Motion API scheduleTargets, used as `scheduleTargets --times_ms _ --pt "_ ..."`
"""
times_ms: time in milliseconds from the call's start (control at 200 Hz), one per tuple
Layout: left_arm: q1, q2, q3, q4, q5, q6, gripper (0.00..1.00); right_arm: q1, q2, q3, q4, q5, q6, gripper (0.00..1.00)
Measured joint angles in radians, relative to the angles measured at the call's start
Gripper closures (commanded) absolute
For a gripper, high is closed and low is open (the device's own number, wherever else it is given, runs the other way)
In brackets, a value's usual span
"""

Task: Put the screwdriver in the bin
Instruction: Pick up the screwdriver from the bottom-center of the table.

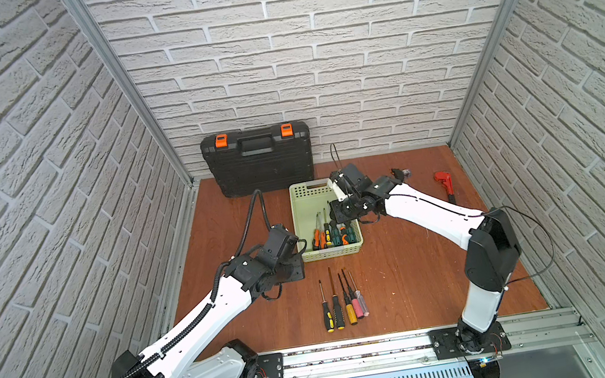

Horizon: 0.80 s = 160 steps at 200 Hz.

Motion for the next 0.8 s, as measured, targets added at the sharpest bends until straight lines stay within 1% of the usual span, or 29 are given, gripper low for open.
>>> scheduleTargets --times_ms 95,255,505,630,800 --pt "-0.057 0.017 -0.02 -0.001 0.028 -0.018 0.49 0.003 -0.042 -0.049 0.022 -0.017 0.013 0.68" --pt "-0.18 0.058 -0.043 -0.001 0.059 -0.068 0.51 0.015 -0.102 -0.137 0.041 -0.022 0.027 0.68" --pt "-0.34 0.086 -0.127 0.036 0.069 -0.235 0.49 0.03 -0.187 -0.209 0.082 -0.021 0.046 0.68" --pt "-0.384 0.143 -0.127 0.06 0.064 -0.293 0.49 0.03 -0.193 -0.22 0.106 -0.025 0.047 0.68" --pt "-0.406 0.201 -0.129 0.081 0.06 -0.332 0.5 0.031 -0.193 -0.249 0.122 -0.035 0.05 0.68"
